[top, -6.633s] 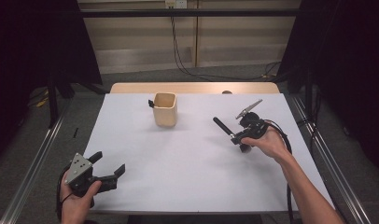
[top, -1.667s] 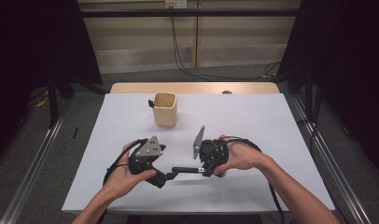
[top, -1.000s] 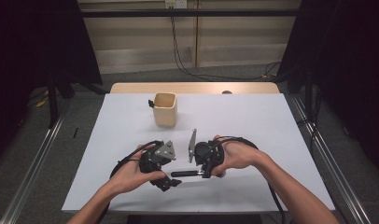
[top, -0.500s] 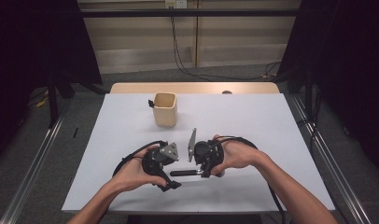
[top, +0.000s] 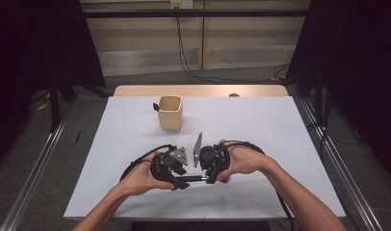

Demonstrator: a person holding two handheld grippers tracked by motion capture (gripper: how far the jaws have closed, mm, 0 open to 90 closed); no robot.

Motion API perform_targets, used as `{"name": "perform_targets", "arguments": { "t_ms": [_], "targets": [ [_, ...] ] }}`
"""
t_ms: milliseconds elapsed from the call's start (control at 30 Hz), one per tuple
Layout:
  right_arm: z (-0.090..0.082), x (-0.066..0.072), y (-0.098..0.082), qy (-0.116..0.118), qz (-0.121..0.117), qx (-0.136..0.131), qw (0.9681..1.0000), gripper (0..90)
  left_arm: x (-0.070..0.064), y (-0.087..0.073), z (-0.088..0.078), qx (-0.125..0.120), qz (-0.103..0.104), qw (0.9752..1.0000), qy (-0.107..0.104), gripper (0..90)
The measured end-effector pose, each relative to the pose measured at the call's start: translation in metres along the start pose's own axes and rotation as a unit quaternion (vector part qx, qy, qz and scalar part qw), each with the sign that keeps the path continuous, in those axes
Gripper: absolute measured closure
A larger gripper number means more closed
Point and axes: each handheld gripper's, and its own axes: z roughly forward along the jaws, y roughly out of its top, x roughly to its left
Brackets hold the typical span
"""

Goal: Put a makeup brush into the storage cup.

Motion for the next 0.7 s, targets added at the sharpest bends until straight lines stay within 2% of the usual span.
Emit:
{"name": "perform_targets", "arguments": {
  "t_ms": [33, 167, 200, 233, 333, 400, 700],
  "targets": [
    [0.0006, -0.0004, -0.0001, -0.001, -0.001, -0.001, 1.0, 71.6, 0.001, 0.0004, 0.0003, 0.003, 0.002, 1.0, -0.007, 52.4],
    [0.0012, -0.0012, -0.0007, -0.002, -0.001, -0.006, 1.0, 71.6, 0.002, -0.0002, 0.0029, -0.002, -0.004, 0.9999, -0.013, 59.3],
    [0.0011, -0.0016, -0.0013, -0.001, 0.001, -0.008, 1.0, 71.5, 0.0015, -0.0005, 0.0036, -0.007, -0.004, 0.9999, -0.01, 61.3],
    [0.001, -0.0018, -0.0018, -0.001, 0.001, -0.009, 1.0, 71.6, 0.0017, -0.0003, 0.0034, -0.007, 0.006, 1.0, -0.004, 62.8],
    [0.0012, -0.0009, -0.0027, -0.004, -0.001, -0.012, 0.9999, 71.6, 0.0021, 0.0003, 0.0032, -0.012, 0.001, 0.9999, -0.008, 70.5],
    [0.0009, -0.0006, -0.0033, -0.004, -0.004, -0.011, 0.9999, 71.6, 0.0014, 0.0001, 0.0045, -0.011, -0.005, 0.9998, -0.014, 71.6],
    [-0.0009, -0.001, -0.0051, -0.016, -0.015, -0.019, 0.9996, 71.3, 0.0047, -0.0001, 0.0053, -0.009, 0.006, 0.9996, -0.025, 74.0]
  ]
}}
